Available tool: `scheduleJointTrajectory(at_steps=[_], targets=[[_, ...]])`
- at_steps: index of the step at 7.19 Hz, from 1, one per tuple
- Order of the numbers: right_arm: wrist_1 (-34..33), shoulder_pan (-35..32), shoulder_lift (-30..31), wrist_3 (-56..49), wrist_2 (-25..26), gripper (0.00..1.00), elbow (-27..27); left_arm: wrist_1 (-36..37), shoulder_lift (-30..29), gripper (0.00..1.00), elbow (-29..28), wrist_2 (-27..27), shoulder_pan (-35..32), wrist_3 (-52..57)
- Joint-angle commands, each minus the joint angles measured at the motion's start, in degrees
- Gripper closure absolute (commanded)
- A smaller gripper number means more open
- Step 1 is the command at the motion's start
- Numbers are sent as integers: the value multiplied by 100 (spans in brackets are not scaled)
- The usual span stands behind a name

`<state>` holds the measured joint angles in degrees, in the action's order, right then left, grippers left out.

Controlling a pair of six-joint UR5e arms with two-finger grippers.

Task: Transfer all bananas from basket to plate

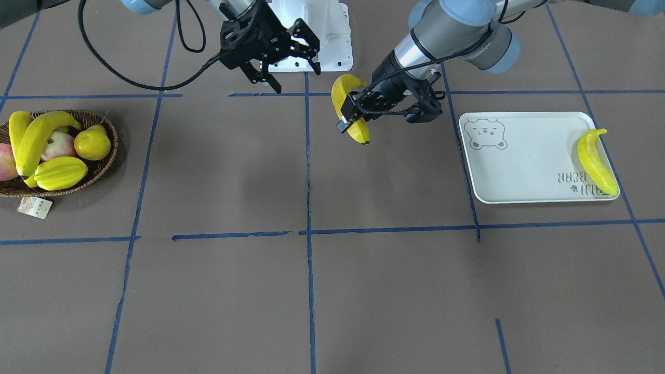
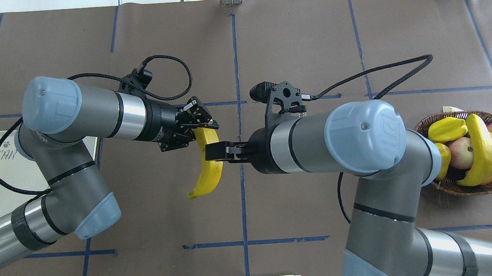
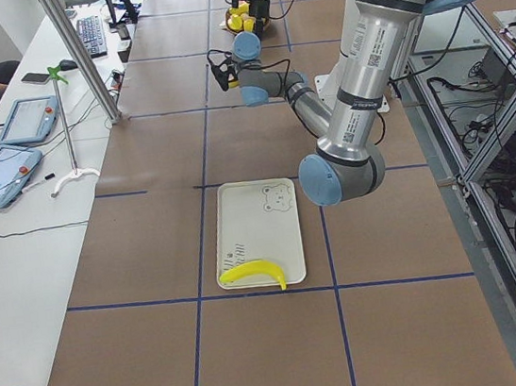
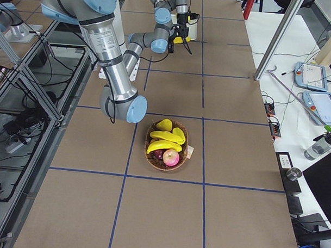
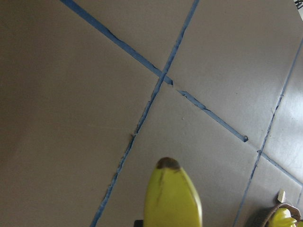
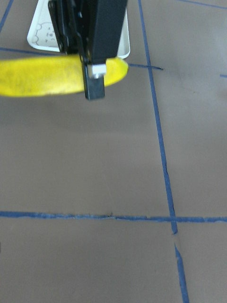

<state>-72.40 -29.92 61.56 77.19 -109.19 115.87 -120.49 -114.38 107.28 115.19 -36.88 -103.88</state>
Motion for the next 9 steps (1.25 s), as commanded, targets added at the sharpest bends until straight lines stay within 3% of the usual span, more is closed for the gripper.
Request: scheduleJointTrajectory(at_steps=[1,3,5,7,9], targets=[[-840,-459,146,-832,-496,0,14,1696,677,100,817,4,-353,368],[-1476,-750,372,-1947,-515,0,14,2275,1449,100,997,4,-713,369],[-1523,-1451,873,-2802,-1241,0,31,2188,2320,100,979,74,-1284,918],[-1523,-1691,1216,-3147,-1395,0,136,2162,2657,100,735,83,-1864,1282],[-1523,-1850,1586,-3569,-1403,0,321,922,2850,100,-176,109,-2181,1536]])
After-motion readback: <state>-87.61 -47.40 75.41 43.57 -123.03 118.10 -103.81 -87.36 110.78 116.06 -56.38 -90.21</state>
